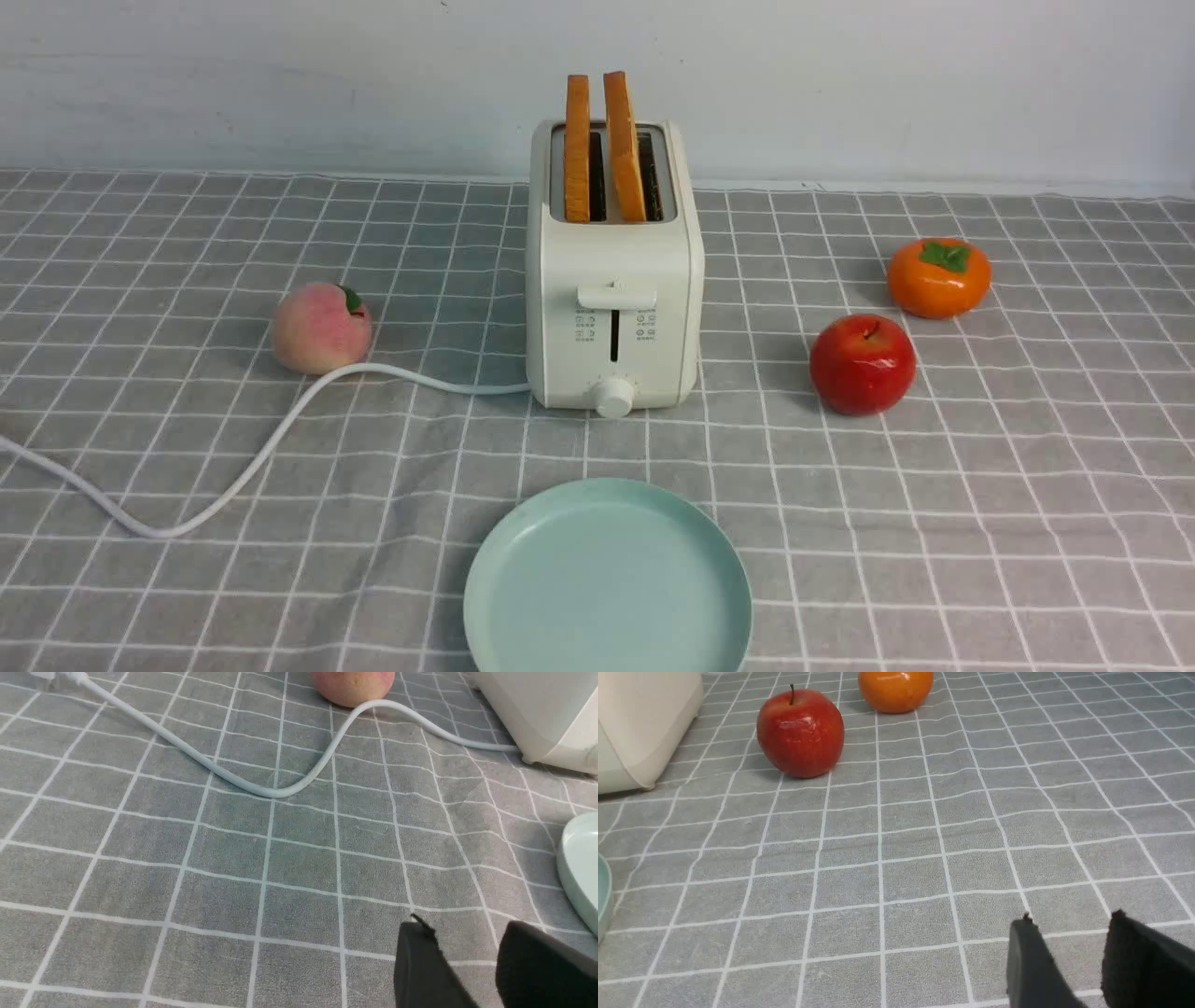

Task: Take toasted bread from bread machine on grey coffee table place on plate.
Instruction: 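Reach for a toast slice standing in the toaster with the left gripper, then place the slice of bread on the plate with the left gripper, then grasp the toast slice in the toaster and pull it up out of the slot with the right gripper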

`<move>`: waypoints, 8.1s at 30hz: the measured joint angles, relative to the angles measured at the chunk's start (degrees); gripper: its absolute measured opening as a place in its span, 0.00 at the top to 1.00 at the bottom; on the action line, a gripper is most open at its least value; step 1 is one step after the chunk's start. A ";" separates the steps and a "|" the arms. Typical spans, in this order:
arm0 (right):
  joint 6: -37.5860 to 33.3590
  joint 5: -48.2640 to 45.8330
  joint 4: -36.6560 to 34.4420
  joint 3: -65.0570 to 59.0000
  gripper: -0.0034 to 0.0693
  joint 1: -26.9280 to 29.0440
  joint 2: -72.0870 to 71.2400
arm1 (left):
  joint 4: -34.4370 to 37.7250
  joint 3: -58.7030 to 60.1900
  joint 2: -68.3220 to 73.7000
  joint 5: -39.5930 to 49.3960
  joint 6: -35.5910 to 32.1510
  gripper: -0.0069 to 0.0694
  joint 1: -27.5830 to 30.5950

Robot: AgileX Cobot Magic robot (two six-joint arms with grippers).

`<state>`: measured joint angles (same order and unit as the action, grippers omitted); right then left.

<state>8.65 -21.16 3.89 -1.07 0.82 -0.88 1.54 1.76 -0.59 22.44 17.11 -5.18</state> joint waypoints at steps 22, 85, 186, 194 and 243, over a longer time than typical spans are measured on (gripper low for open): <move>0.00 0.00 0.00 0.00 0.62 0.00 0.00 | 0.32 0.00 0.00 -2.54 0.22 0.60 0.00; -15.01 -41.52 -32.26 51.03 0.97 0.00 44.37 | 29.77 -77.68 85.89 15.56 -32.04 0.93 -14.72; -22.09 -39.36 -42.32 55.31 0.79 0.00 51.51 | 14.93 -83.60 99.79 43.23 -10.38 0.53 -15.16; -25.33 -38.57 -42.71 68.02 0.68 -4.36 63.70 | 8.07 -78.89 80.50 41.15 -6.74 0.93 -15.16; -12.99 -20.17 -9.39 119.30 0.81 -27.42 109.61 | 11.01 -28.16 18.96 14.26 -7.35 0.93 -15.16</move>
<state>-4.34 -41.33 -5.49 118.24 -26.61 108.73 12.55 -26.40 18.37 36.70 9.76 -20.34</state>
